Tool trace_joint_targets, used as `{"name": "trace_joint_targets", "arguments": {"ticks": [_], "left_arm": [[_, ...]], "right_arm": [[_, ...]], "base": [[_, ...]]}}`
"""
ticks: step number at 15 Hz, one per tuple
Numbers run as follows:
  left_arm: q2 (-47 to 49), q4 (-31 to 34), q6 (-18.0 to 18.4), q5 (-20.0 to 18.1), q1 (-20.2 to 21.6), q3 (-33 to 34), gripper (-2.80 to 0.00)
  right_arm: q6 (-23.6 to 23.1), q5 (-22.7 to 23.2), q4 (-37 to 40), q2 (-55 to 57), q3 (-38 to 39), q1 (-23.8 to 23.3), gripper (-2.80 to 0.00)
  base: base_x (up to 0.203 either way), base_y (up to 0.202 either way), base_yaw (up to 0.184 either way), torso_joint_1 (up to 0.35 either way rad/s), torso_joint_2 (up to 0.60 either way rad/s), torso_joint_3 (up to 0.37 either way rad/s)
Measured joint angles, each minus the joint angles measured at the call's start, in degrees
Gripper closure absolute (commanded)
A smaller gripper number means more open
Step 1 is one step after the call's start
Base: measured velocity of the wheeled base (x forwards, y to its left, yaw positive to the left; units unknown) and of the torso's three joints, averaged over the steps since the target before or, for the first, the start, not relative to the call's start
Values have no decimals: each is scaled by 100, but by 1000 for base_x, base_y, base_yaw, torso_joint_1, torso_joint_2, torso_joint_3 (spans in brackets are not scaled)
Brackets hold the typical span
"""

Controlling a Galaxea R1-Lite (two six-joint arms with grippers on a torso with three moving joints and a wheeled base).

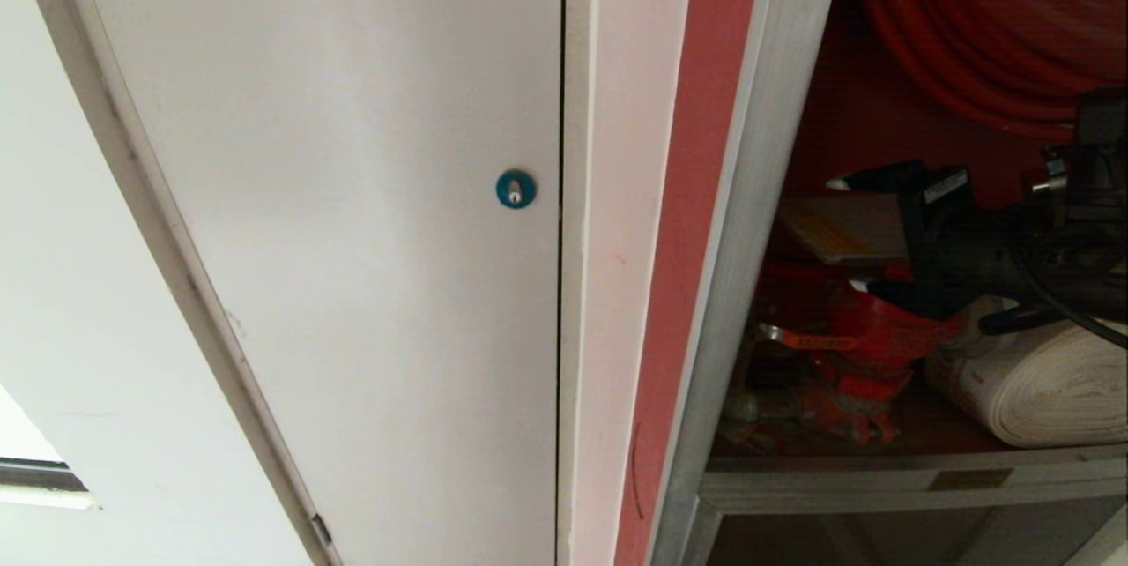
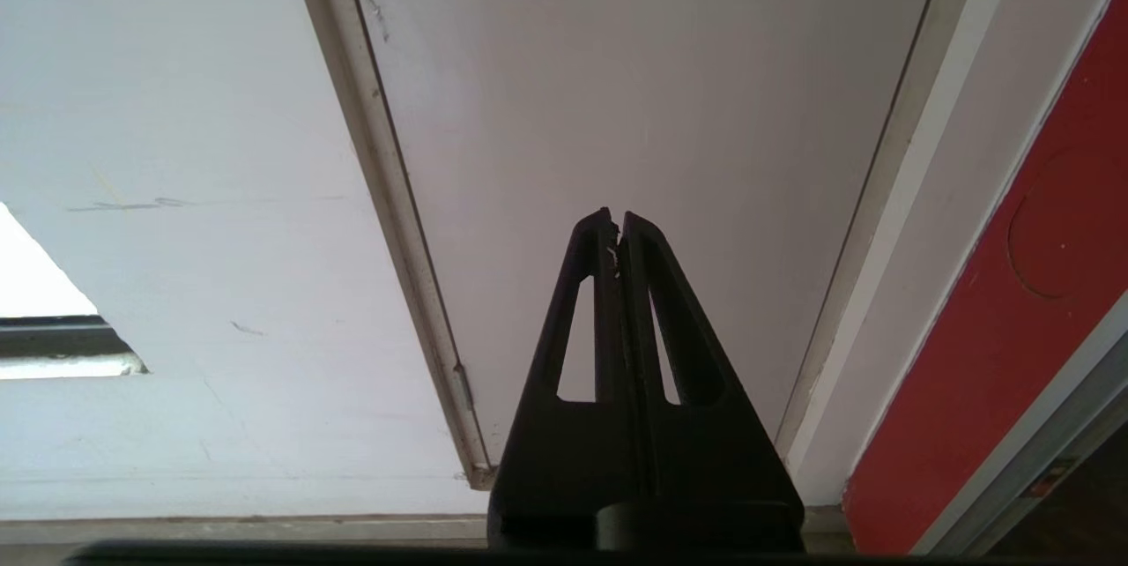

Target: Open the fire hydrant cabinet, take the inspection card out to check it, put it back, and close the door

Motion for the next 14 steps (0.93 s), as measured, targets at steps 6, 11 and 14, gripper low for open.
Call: {"name": "trace_joint_targets", "arguments": {"ticks": [6, 11, 14], "left_arm": [[0, -2, 0, 0, -2, 0, 0], [0, -2, 0, -2, -4, 0, 0], [0, -2, 0, -2, -2, 0, 0]], "right_arm": [[-125, -143, -9, 23, -11, 17, 0], [-104, -107, 76, -18, 11, 52, 0], [-82, -94, 384, -227, 22, 71, 0]], "base": [[0, 0, 0, 0, 0, 0], [0, 0, 0, 0, 0, 0], [0, 0, 0, 0, 0, 0]]}}
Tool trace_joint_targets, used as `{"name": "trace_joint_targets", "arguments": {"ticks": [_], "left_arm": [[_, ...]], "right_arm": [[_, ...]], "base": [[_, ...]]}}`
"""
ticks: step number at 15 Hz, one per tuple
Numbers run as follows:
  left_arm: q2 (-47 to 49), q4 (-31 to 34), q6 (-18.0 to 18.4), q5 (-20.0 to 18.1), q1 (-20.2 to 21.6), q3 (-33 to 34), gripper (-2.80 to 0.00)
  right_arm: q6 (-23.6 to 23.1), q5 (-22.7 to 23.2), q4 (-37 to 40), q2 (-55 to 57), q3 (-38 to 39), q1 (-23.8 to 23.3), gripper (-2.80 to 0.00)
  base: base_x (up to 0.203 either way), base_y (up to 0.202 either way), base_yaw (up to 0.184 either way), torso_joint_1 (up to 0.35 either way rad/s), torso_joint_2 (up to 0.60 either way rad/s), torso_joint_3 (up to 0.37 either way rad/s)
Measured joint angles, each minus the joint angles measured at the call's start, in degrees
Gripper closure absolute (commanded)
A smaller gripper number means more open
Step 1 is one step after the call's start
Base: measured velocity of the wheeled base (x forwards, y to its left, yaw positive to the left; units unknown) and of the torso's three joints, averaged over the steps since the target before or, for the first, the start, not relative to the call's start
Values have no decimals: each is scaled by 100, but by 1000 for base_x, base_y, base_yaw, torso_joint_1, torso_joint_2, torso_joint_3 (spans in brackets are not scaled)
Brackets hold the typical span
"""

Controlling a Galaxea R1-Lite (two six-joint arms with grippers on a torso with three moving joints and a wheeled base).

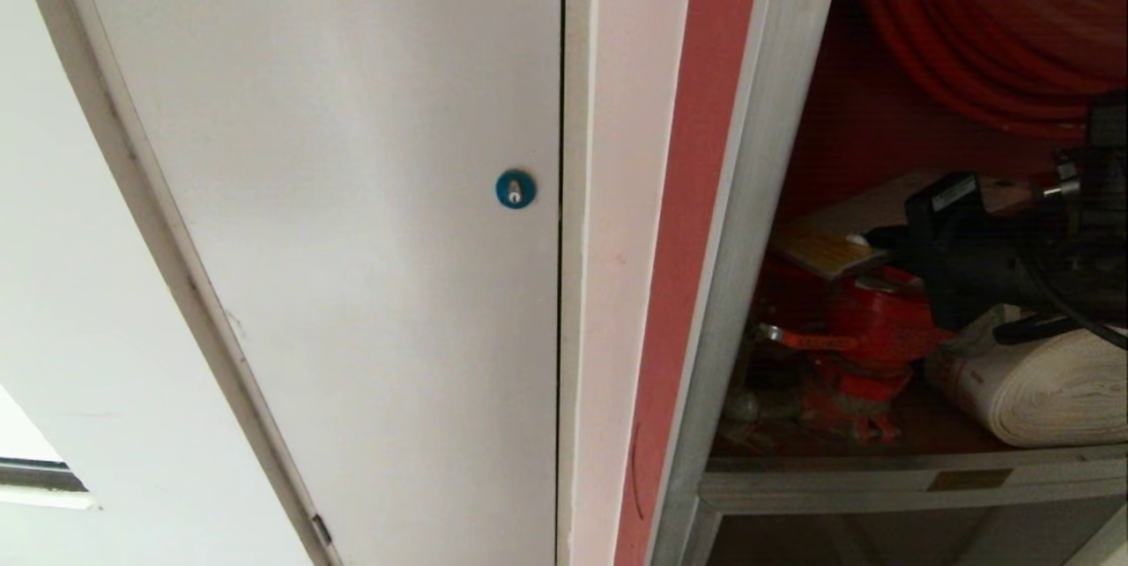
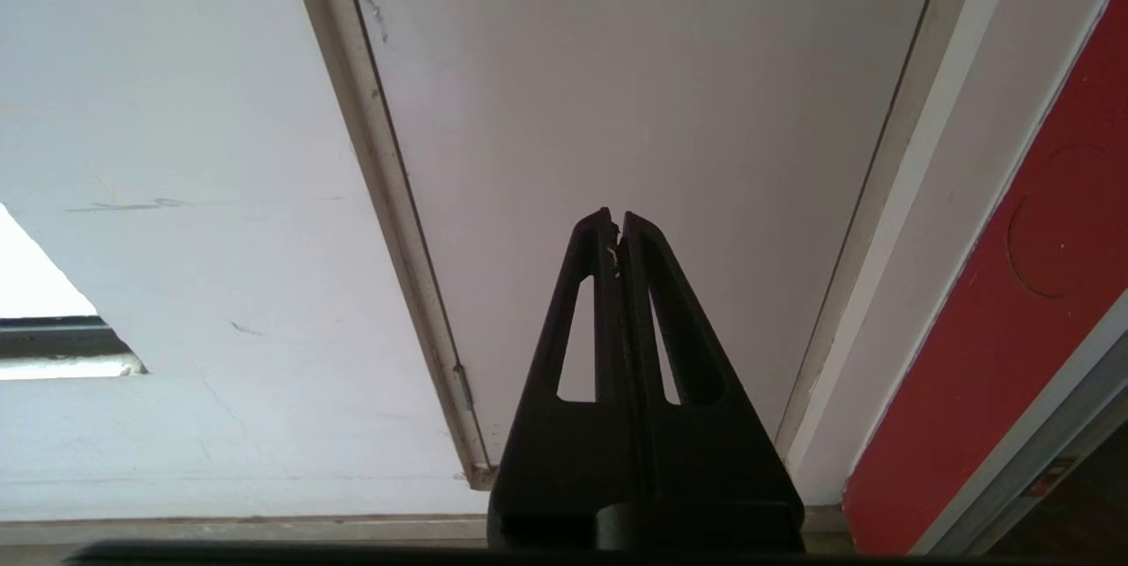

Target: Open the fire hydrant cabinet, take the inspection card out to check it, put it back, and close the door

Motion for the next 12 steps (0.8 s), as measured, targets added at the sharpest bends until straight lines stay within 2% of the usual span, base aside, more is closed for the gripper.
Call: {"name": "trace_joint_targets", "arguments": {"ticks": [4, 8, 10, 12], "left_arm": [[0, 0, 0, 2, 2, 0, 0], [0, 0, -2, 2, 2, 0, 0], [0, 0, -2, 2, 2, 0, 0], [0, 0, 0, 2, 2, 0, 0]], "right_arm": [[0, 51, 556, -738, 22, 114, 0], [-42, 420, 1354, -1985, -57, 231, 0], [-175, 719, 1884, -2578, -166, 255, 0], [-529, 950, 2341, -3124, -206, 257, 0]], "base": [[0, 0, 0, 0, 0, 0], [0, 0, 0, 0, 0, 0], [0, 0, 0, 0, 0, 0], [0, 0, 0, 0, 0, 0]]}}
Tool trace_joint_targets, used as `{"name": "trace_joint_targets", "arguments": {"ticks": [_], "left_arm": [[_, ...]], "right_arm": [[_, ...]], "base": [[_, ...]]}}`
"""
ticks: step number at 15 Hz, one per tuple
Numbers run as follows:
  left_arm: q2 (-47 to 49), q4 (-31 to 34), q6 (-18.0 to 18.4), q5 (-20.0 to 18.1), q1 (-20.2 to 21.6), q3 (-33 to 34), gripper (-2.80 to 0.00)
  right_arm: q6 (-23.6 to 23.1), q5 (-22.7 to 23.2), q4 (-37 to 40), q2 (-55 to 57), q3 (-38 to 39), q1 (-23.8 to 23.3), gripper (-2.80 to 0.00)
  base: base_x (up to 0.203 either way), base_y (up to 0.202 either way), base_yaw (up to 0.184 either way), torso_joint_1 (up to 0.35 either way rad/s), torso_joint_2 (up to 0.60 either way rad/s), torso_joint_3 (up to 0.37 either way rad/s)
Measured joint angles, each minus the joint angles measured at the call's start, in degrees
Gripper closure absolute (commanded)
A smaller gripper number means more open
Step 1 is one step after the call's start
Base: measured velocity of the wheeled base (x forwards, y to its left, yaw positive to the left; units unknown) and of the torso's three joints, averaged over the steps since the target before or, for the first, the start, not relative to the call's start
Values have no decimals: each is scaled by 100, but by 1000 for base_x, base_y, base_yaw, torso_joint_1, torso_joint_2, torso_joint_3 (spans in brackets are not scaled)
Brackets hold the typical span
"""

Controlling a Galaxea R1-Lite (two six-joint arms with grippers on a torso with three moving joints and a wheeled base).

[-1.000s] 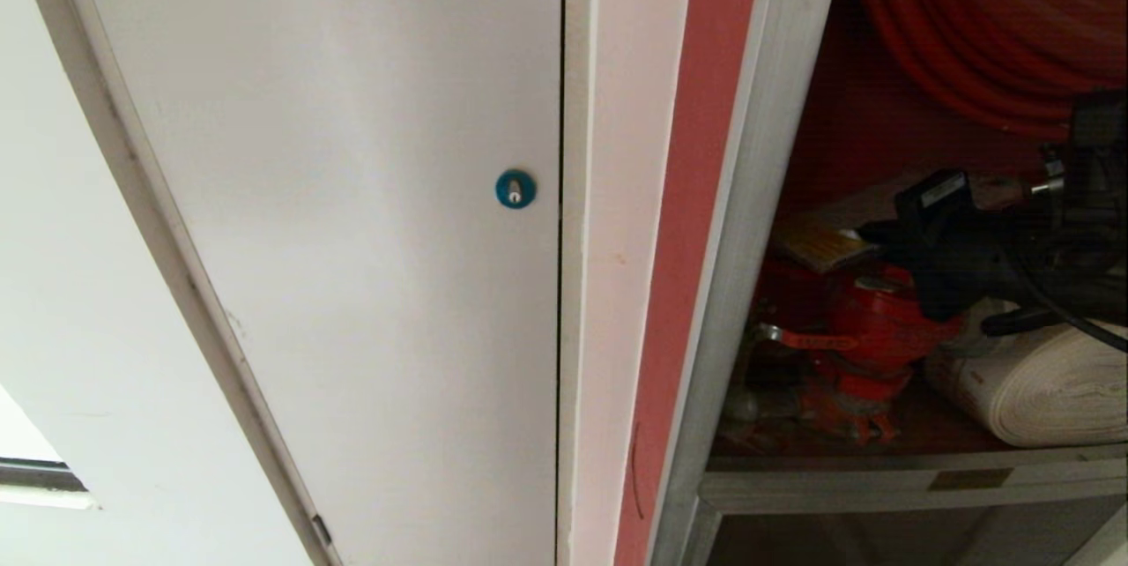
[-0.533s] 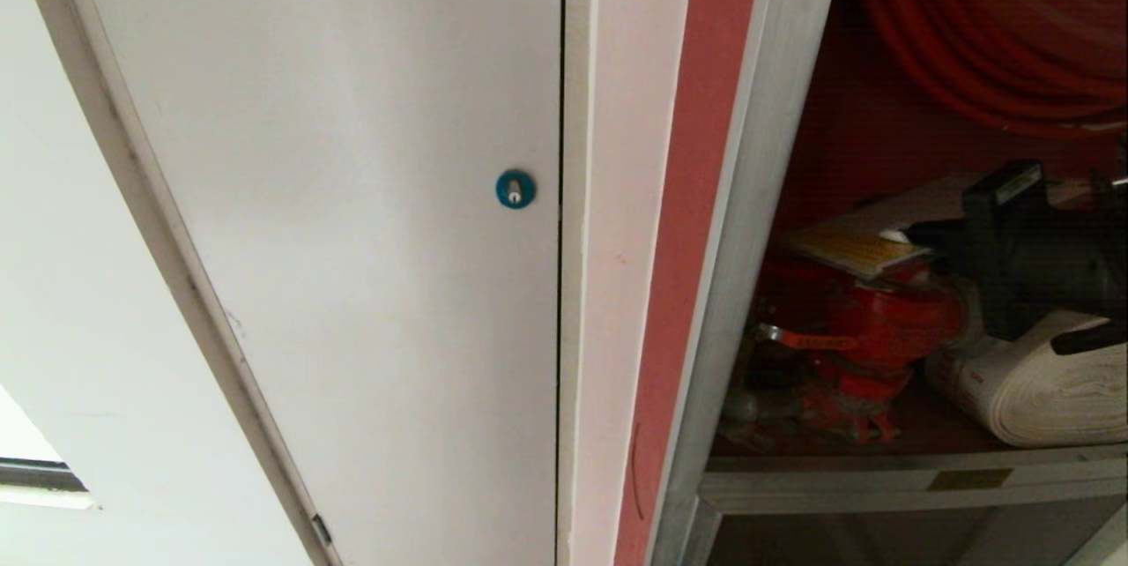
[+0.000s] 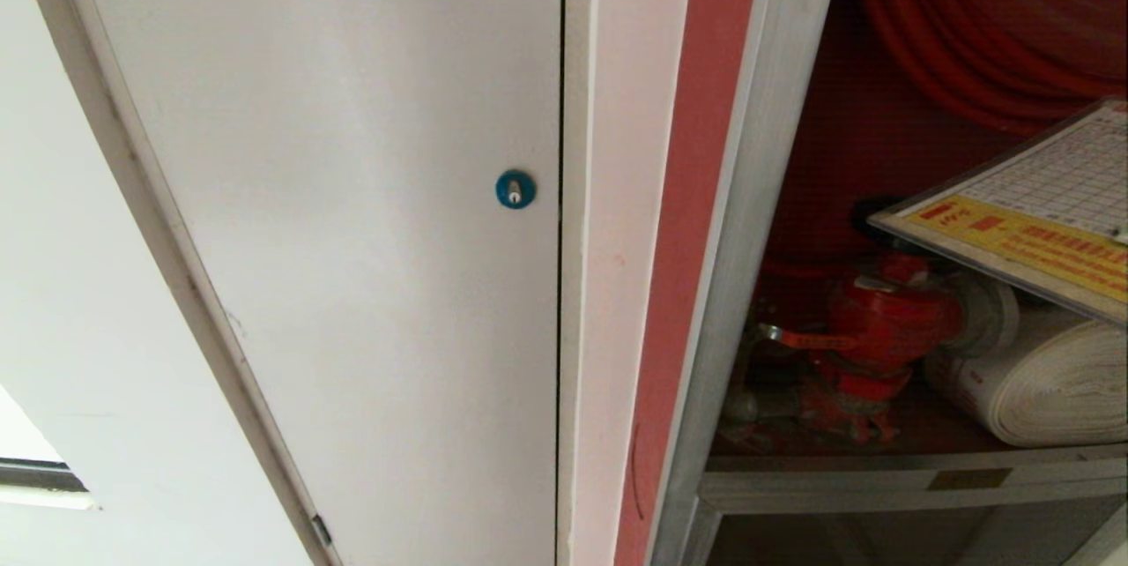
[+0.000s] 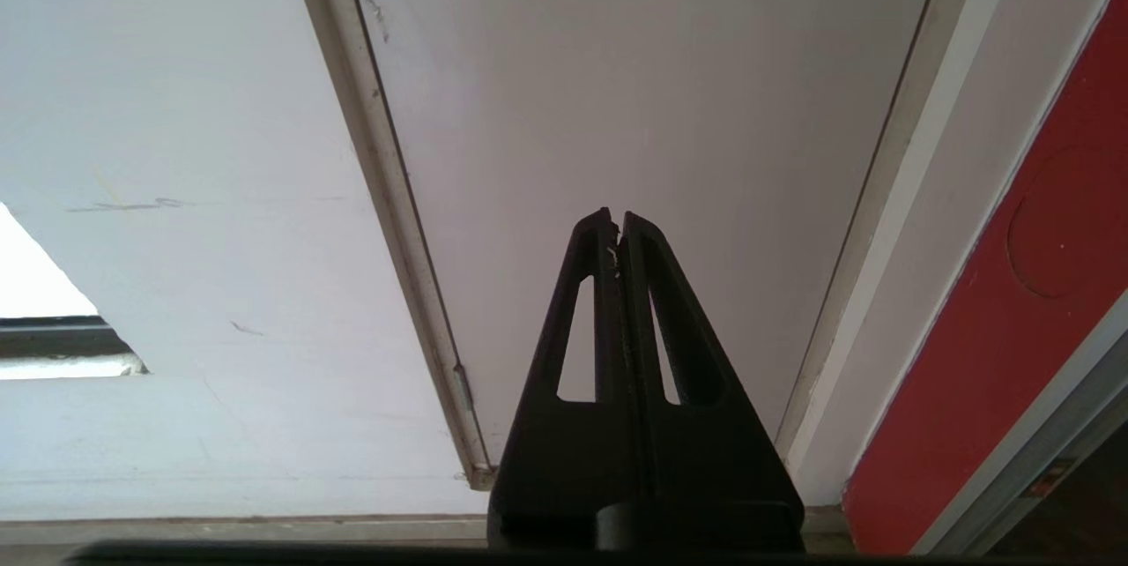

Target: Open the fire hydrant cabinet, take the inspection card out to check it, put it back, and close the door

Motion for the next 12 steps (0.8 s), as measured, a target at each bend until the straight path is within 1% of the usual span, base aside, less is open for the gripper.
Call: {"name": "trace_joint_targets", "arguments": {"ticks": [1, 2, 3, 5, 6, 9, 10, 11, 12], "left_arm": [[0, 0, 0, 0, 0, 0, 0], [0, 0, 0, 0, 0, 0, 0], [0, 0, 1, 0, 0, 0, 0], [0, 0, 0, 0, 0, 0, 0], [0, 0, 0, 0, 0, 0, 0], [0, 0, -2, -1, -2, 0, 0], [0, 0, 0, 0, -2, 0, 0], [0, 0, 0, 0, -2, 0, 0], [0, 0, 1, 1, -2, 0, 0]], "right_arm": [[-323, 121, 201, -297, 33, 5, 0], [-700, 359, 350, -558, 113, 11, 0], [-1073, 698, 427, -773, 206, 15, 0], [-1945, 1537, 457, -1098, 392, 28, 0], [-2303, 1935, 462, -1174, 454, 46, 0], [-3404, 3509, 454, -1164, 567, 91, 0], [-3716, 3897, 446, -1065, 568, 108, 0], [-4031, 4141, 433, -911, 564, 139, 0], [-4357, 4212, 424, -708, 518, 223, 0]], "base": [[0, 0, 0, 0, 0, 0], [0, 0, 0, 0, 0, 0], [0, 0, 0, 0, 0, 0], [0, 0, 0, 0, 0, 0], [0, 0, 0, 0, 0, 0], [0, 0, 0, 0, 0, 0], [0, 0, 0, 0, 0, 0], [0, 0, 0, 0, 0, 0], [0, 0, 0, 0, 0, 0]]}}
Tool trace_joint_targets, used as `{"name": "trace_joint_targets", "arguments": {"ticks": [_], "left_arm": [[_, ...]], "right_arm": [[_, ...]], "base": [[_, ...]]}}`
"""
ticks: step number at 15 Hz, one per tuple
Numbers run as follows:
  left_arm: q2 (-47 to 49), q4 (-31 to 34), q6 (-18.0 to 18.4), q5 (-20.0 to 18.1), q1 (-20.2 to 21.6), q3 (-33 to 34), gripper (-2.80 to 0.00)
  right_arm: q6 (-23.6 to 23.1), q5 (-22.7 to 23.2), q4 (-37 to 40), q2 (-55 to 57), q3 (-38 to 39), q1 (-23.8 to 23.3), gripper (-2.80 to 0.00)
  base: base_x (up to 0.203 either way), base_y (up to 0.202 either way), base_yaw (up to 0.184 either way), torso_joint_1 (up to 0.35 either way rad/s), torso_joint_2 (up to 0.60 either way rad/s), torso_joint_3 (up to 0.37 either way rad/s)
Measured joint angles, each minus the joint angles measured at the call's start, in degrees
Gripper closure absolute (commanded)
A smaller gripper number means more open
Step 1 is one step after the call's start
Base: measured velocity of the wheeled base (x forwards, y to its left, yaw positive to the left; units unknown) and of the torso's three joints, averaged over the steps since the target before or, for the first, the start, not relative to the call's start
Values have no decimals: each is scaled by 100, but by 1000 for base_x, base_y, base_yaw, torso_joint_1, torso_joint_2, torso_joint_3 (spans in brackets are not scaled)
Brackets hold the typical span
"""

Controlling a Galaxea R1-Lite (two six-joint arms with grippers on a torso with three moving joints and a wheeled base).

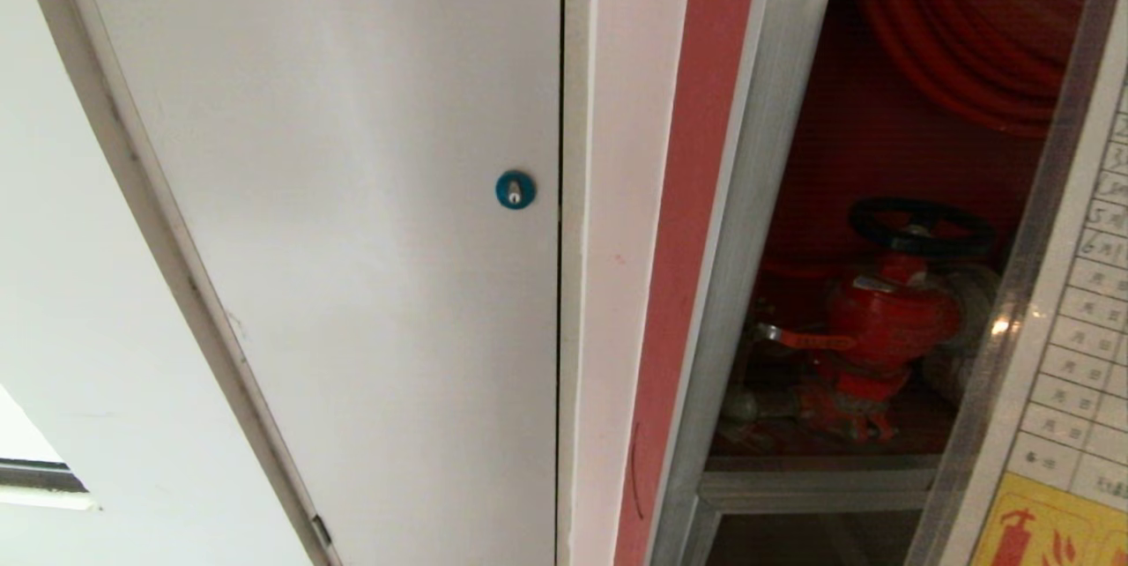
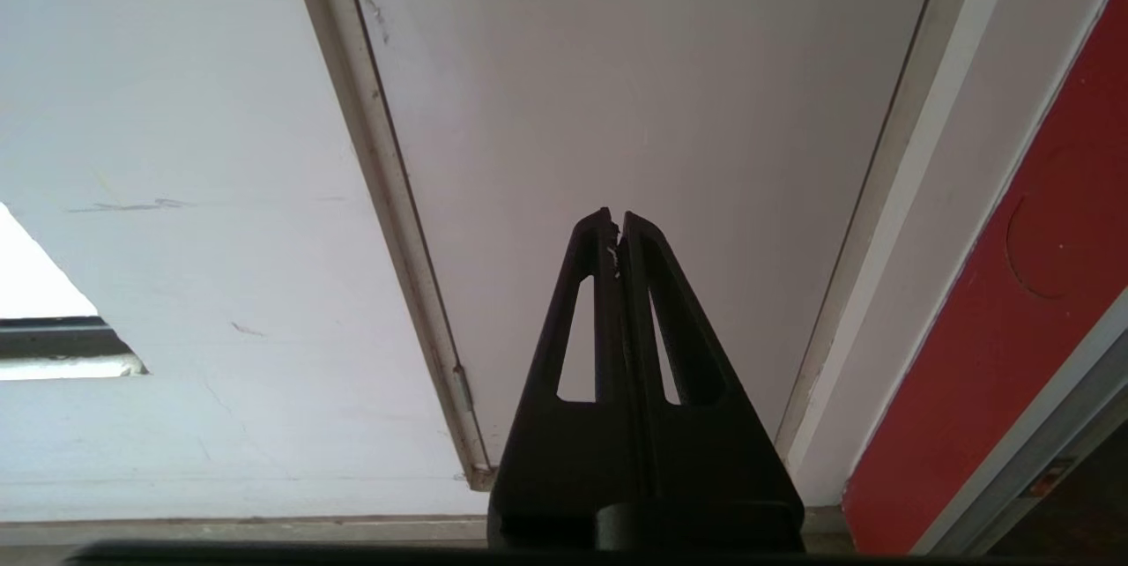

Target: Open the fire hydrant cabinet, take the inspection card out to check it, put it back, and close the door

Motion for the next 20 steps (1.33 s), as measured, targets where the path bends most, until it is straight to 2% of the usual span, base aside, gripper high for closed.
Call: {"name": "trace_joint_targets", "arguments": {"ticks": [2, 4, 7, 9, 14, 20], "left_arm": [[0, 0, -4, -1, 0, 0, 0], [0, 0, -1, 2, 0, 0, 0], [0, 0, -3, 2, 0, 0, 0], [0, 0, -1, -3, 2, 0, 0], [0, 0, -1, -1, -1, 0, 0], [0, 0, -1, -1, 0, 0, 0]], "right_arm": [[-476, -39, 0, 479, -273, 311, 0], [-799, -335, -6, 1045, -676, 788, 0], [-1671, -1290, -9, 1873, -1011, 1684, 0], [-1996, -1744, -127, 2305, -1106, 2084, 0], [-2051, -1783, -570, 2841, -1147, 2345, 0], [-2114, -1495, -744, 3137, -1125, 2452, 0]], "base": [[0, 0, 0, 0, 0, 0], [0, 0, 0, 0, 0, 0], [0, 0, 0, 0, 0, 0], [0, 0, 0, 0, 0, 0], [0, 0, 0, 0, 0, 0], [0, 0, 0, 0, 0, 0]]}}
